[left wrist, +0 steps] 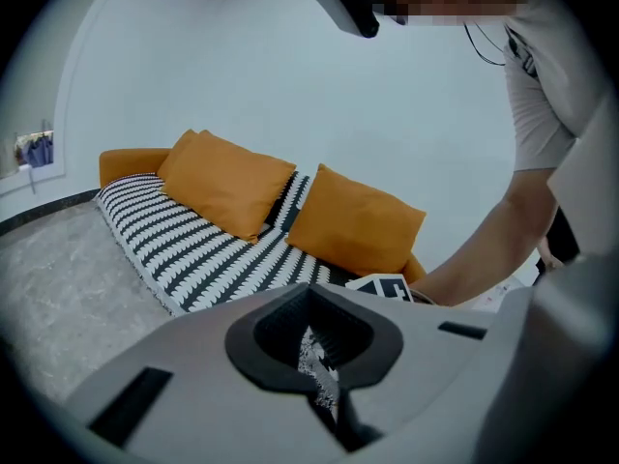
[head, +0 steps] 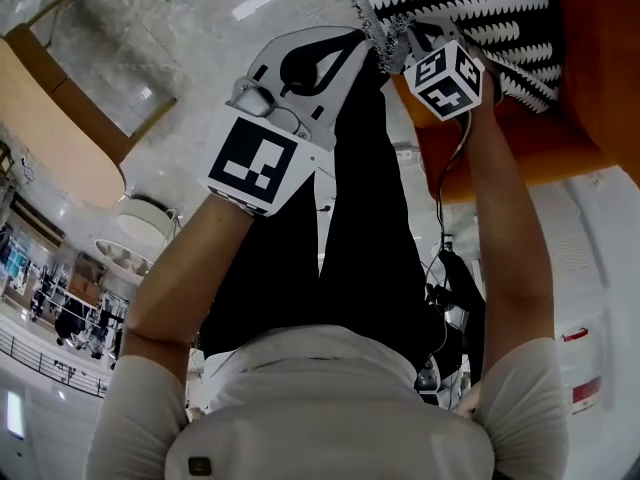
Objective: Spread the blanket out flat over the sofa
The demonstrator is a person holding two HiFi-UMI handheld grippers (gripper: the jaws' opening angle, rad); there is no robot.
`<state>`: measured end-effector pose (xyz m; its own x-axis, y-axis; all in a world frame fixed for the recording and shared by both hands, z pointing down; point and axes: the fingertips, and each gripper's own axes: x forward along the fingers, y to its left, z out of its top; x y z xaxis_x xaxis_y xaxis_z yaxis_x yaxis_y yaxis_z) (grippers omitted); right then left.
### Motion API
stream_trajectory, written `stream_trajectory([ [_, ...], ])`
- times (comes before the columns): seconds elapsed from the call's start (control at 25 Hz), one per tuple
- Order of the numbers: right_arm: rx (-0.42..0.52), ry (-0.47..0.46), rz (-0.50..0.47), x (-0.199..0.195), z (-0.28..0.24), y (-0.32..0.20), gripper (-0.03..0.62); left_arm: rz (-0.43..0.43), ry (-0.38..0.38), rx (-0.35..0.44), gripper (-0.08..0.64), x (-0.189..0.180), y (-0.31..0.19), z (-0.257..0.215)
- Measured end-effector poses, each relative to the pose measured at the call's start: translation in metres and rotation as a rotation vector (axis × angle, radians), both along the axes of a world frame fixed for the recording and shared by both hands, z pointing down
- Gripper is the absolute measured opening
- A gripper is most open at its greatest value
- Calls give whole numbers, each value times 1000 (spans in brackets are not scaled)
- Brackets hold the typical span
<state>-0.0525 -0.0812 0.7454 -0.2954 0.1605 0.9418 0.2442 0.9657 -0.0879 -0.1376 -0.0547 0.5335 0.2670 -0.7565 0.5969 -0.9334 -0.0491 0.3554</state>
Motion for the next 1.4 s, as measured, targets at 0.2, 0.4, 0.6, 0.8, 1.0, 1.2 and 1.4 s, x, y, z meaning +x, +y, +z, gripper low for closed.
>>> stream_trajectory([
  [0.2, 64, -11, 135, 32, -27, 38, 34, 147, -30, 88, 6, 17, 7, -25],
  [0.4, 127, -17, 349, 63, -48, 66, 34, 320, -40, 114, 6, 32, 18, -44],
  [0.6, 146, -7, 571, 100, -69, 106, 34, 472, -27, 125, 6, 62, 39, -61],
  [0.8, 127, 21, 754, 172, -41, 137, 32, 593, 0, 103, 6, 134, 50, -37],
  [1.0, 108, 23, 889, 213, -21, 162, 32, 672, -6, 104, 6, 180, 55, -30],
  [1.2, 83, 27, 960, 230, 34, 192, 32, 713, -19, 33, 6, 203, 65, -2],
  [1.4, 81, 42, 950, 244, 85, 198, 32, 771, -35, 46, 6, 227, 60, 28],
])
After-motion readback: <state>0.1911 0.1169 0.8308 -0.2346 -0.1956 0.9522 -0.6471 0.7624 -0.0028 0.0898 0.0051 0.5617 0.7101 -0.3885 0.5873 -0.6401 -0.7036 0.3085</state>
